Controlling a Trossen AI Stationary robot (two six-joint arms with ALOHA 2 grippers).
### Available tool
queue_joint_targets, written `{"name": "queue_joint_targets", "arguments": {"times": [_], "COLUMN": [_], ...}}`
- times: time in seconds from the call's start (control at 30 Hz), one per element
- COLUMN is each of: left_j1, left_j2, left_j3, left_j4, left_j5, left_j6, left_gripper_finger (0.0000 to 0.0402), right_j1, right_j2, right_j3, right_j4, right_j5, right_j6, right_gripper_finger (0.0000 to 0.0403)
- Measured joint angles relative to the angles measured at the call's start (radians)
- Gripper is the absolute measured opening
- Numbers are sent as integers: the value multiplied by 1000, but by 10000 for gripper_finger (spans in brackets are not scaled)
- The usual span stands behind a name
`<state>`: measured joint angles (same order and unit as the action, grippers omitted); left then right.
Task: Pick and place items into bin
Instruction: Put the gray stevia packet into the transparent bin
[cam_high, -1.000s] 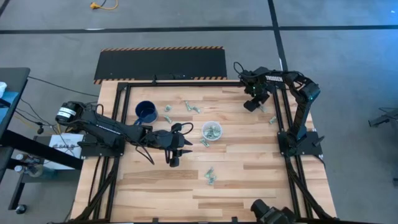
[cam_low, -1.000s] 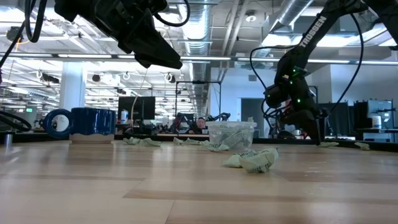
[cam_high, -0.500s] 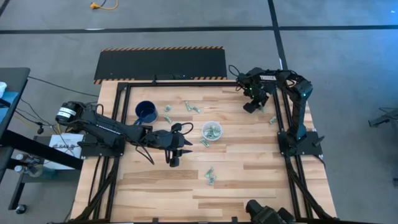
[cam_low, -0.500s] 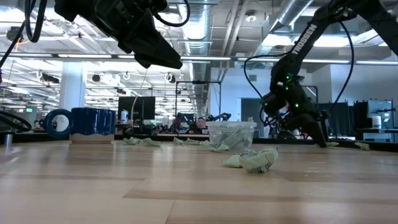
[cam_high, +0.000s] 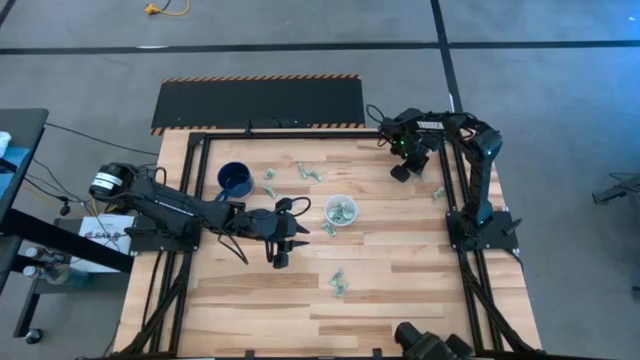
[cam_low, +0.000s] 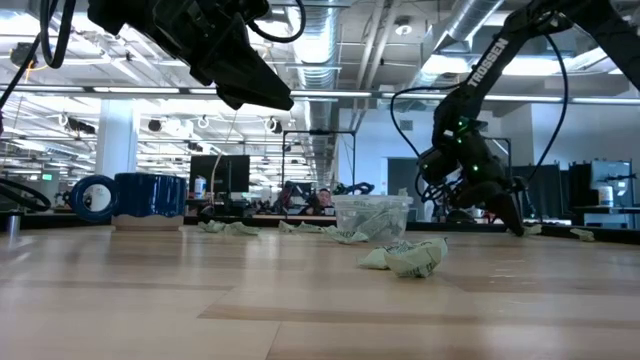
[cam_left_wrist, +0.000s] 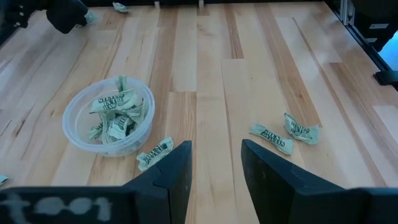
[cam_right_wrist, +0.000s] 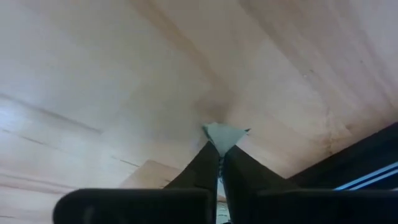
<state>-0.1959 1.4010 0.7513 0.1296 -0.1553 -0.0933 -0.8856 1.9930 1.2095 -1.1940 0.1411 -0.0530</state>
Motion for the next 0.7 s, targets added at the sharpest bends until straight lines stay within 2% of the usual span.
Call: {"name": "queue_joint_targets", "arguments": {"times": [0.2,0.43,0.6,0.7], "left_j1": [0,0,0,0], "left_j2": [0,0,0,0], "left_j3": [0,0,0,0], "left_j4": [0,0,0,0], "left_j5": [0,-1,-1,-1], "left_j6": [0,0,0,0], "left_gripper_finger": [130,130,130,130], "right_j1": [40,190,354,456], "right_j2": [-19,-172,-322,-393], "right_j3": [0,0,0,1], "right_j4": [-63,-98,59,203], "right_j5": [-1,-8,-24,-84], "right_j6": [1,27,52,79], "right_gripper_finger": [4,2,2,2]}}
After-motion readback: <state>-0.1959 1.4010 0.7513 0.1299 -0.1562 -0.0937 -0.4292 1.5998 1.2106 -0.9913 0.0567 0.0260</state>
